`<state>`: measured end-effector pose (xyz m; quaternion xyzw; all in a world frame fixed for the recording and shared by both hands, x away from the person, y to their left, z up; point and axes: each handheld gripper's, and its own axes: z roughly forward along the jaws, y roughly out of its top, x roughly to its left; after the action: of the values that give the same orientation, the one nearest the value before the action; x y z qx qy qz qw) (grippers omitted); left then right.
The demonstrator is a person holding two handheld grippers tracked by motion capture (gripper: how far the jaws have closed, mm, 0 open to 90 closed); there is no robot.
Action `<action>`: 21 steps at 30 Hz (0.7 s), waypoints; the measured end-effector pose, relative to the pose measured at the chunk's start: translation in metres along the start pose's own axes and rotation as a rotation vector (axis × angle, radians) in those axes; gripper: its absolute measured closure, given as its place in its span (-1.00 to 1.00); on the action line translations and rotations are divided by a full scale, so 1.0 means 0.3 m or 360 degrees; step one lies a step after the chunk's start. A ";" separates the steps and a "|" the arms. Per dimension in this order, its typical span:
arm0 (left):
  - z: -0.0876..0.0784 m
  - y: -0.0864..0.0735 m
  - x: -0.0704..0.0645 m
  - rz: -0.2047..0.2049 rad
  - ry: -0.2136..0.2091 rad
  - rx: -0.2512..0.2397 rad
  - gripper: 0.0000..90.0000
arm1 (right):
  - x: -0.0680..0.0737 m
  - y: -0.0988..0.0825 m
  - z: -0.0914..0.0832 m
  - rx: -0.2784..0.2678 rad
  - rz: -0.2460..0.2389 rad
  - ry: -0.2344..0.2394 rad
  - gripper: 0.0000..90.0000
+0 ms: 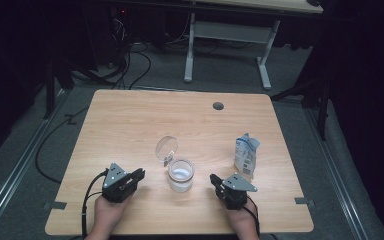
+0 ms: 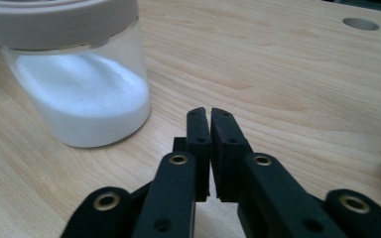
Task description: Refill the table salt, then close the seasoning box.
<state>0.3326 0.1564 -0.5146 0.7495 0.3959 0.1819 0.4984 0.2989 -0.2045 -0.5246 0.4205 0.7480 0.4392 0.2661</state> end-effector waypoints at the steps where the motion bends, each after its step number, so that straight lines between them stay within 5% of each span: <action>1: 0.006 0.009 -0.003 -0.0004 0.0001 -0.0002 0.86 | 0.004 0.001 0.001 0.0001 -0.0013 0.0007 1.00; 8: 0.038 0.076 -0.009 -0.0059 -0.0018 -0.0041 1.00 | 0.040 0.008 0.020 0.0018 -0.0050 0.0058 1.00; 21: 0.067 0.183 -0.041 -0.0060 -0.0059 -0.0134 1.00 | 0.113 0.032 0.061 0.0018 -0.0126 0.0109 1.00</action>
<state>0.3611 0.1242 -0.4729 0.7236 0.3926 0.1752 0.5400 0.2994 -0.1648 -0.5258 0.3767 0.7751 0.4383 0.2553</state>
